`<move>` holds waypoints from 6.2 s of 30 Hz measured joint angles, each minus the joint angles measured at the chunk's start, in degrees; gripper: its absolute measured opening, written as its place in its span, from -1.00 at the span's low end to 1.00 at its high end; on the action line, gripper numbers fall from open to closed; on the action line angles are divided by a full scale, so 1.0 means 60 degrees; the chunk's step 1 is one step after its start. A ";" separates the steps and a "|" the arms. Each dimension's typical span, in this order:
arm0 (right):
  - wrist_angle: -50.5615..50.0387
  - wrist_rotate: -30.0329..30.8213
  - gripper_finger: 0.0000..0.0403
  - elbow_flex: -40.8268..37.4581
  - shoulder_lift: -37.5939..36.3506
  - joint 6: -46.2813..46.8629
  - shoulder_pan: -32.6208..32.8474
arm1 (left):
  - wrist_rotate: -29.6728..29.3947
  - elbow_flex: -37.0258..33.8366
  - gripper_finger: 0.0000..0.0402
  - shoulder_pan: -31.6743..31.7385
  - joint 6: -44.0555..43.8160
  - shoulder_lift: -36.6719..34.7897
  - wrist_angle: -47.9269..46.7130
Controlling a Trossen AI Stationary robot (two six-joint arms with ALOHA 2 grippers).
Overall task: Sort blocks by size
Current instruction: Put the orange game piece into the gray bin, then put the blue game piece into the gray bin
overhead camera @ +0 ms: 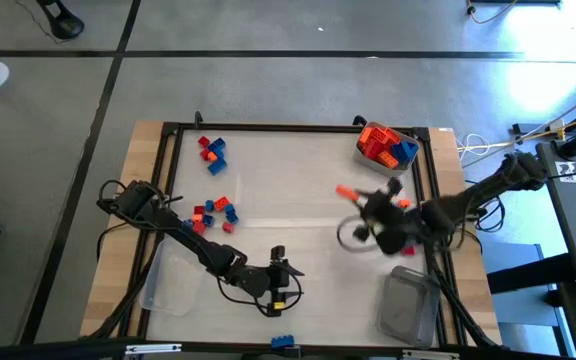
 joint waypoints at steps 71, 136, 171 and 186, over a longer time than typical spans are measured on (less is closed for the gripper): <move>0.0379 -0.3366 0.23 -0.1200 -0.0535 -0.0841 -1.0356 | 0.0011 0.0000 0.06 -0.0030 0.0126 -0.0004 -0.0022; 0.1000 -0.1975 0.39 -0.0616 0.1782 0.2241 0.0739 | 0.3987 0.0852 0.06 -0.0778 -0.1598 0.1381 -0.0969; 0.1026 -0.1946 0.39 -0.0608 0.2411 0.2237 0.0739 | -0.0363 0.1153 0.06 -0.0717 -0.2673 -0.0136 -0.3303; 0.1499 -0.1880 0.39 -0.0612 0.2656 0.2237 0.0739 | -0.1743 0.1231 0.06 -0.1122 -0.3548 0.1007 -0.2912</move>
